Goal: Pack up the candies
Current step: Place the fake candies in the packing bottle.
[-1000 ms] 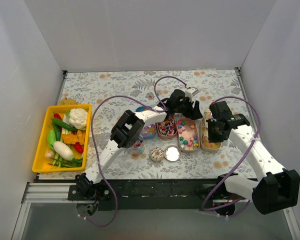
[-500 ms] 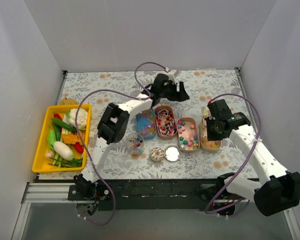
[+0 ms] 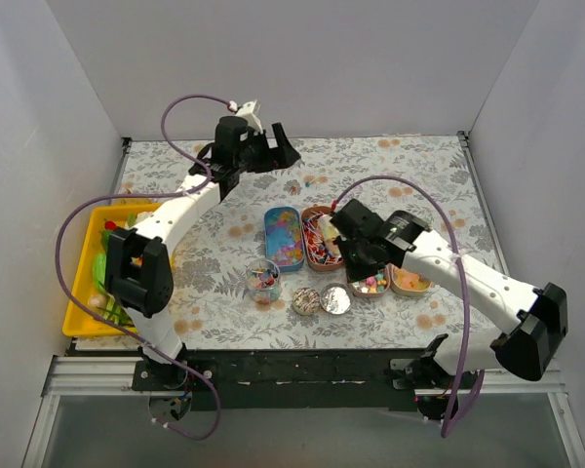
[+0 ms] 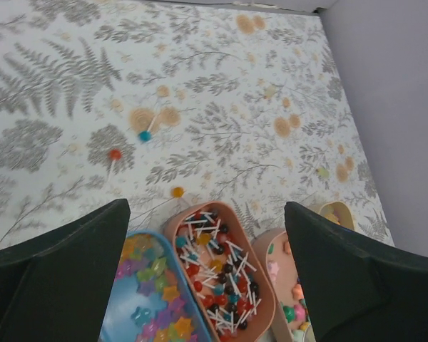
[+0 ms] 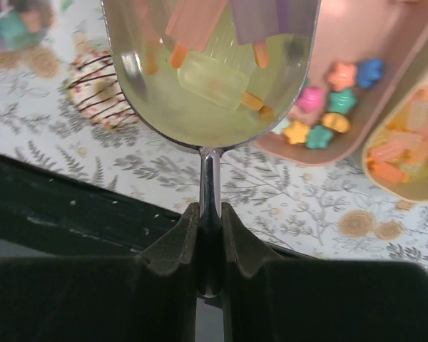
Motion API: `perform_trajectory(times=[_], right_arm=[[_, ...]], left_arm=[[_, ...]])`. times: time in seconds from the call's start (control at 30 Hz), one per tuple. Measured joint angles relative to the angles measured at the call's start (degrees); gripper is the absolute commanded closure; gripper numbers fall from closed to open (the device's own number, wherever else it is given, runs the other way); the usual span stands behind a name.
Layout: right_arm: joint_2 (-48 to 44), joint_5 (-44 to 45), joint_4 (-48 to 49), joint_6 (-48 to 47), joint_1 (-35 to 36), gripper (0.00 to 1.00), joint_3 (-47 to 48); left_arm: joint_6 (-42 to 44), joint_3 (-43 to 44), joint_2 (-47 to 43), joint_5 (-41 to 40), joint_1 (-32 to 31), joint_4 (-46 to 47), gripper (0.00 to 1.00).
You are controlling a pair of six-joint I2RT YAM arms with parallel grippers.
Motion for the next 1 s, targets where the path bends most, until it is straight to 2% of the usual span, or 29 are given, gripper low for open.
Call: perform_trajectory(times=[0.03, 0.2, 0.37, 0.6, 1.0], right_arm=[[1.42, -0.15, 0.04, 0.92, 2.73, 0.99, 1.11], [9.53, -1.75, -1.11, 5.07, 13.35, 0.99, 7.39], [16.04, -5.25, -1.25, 6.21, 18.78, 0.99, 13.62], [20.59, -12.81, -4.24, 5.53, 19.67, 0.99, 20.59], [24.0, -24.57, -10.16, 4.48, 19.12, 0.99, 21.4]], left_arm=[[-0.15, -1.66, -1.79, -0.7, 0.85, -1.46, 0.02], [-0.9, -9.14, -8.0, -5.57, 4.9, -7.93, 0.02], [-1.66, -16.0, -12.59, -9.7, 5.95, -12.26, 0.02], [-2.64, -18.14, -15.47, -13.27, 6.36, -15.5, 0.02], [-2.62, -22.82, -18.97, -15.54, 6.54, -16.81, 0.02]])
